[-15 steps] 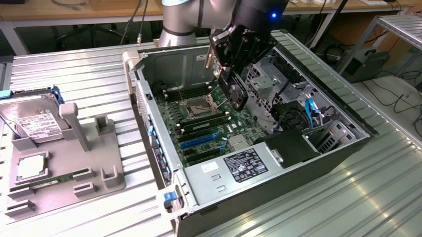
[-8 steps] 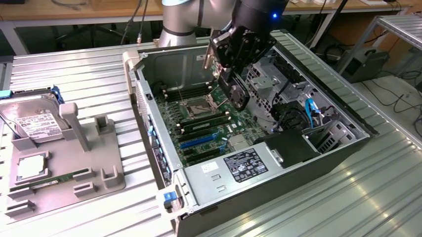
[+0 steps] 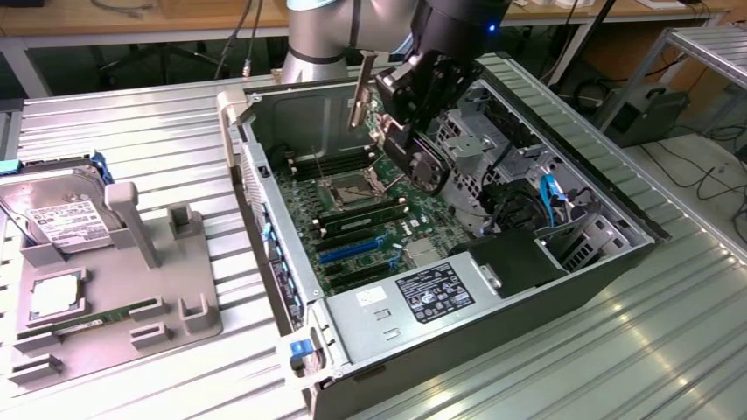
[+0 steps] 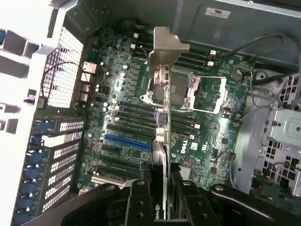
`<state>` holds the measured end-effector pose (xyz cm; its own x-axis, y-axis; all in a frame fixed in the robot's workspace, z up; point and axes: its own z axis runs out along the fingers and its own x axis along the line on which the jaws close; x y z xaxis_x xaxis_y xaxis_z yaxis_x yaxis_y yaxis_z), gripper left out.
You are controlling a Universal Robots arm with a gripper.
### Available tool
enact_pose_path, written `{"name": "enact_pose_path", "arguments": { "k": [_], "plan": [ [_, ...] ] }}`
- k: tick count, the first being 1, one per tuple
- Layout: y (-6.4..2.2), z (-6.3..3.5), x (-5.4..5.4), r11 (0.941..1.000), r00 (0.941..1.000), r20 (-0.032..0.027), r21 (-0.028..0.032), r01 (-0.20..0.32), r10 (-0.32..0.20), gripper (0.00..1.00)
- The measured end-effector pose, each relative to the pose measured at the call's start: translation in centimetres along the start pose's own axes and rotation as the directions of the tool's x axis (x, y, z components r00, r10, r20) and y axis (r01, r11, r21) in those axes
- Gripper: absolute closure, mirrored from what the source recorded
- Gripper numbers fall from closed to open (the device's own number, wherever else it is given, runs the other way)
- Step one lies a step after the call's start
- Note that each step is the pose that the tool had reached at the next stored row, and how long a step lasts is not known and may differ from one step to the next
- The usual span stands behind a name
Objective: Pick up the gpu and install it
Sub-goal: 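Insert the gpu into the slot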
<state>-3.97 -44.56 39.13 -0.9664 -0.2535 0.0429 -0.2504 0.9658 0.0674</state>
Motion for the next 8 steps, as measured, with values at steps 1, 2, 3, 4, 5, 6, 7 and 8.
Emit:
{"name": "enact_pose_path", "arguments": {
  "k": [1, 2, 3, 4, 5, 6, 7, 8],
  "plan": [
    [0.0, 0.0, 0.0, 0.9999, 0.9999, -0.0004, 0.0008, 0.017, -0.017, 0.74],
    [0.0, 0.0, 0.0, 0.9995, 0.9995, -0.0007, 0.0015, 0.033, -0.033, 0.74],
    [0.0, 0.0, 0.0, 0.9987, 0.9987, -0.0011, 0.0024, 0.05, -0.05, 0.74],
    [0.0, 0.01, 0.0, 0.9967, 0.9967, -0.0016, 0.0039, 0.081, -0.081, 0.74],
    [0.0, 0.01, 0.0, 0.9943, 0.9944, -0.0021, 0.0052, 0.106, -0.106, 0.74],
    [0.0, 0.01, 0.0, 0.9919, 0.9919, -0.0026, 0.0062, 0.127, -0.127, 0.74],
    [0.0, 0.01, 0.0, 0.9895, 0.9895, -0.003, 0.007, 0.144, -0.144, 0.74],
    [0.0, 0.01, 0.0, 0.9871, 0.9872, -0.0033, 0.0077, 0.16, -0.16, 0.74]
  ]
}}
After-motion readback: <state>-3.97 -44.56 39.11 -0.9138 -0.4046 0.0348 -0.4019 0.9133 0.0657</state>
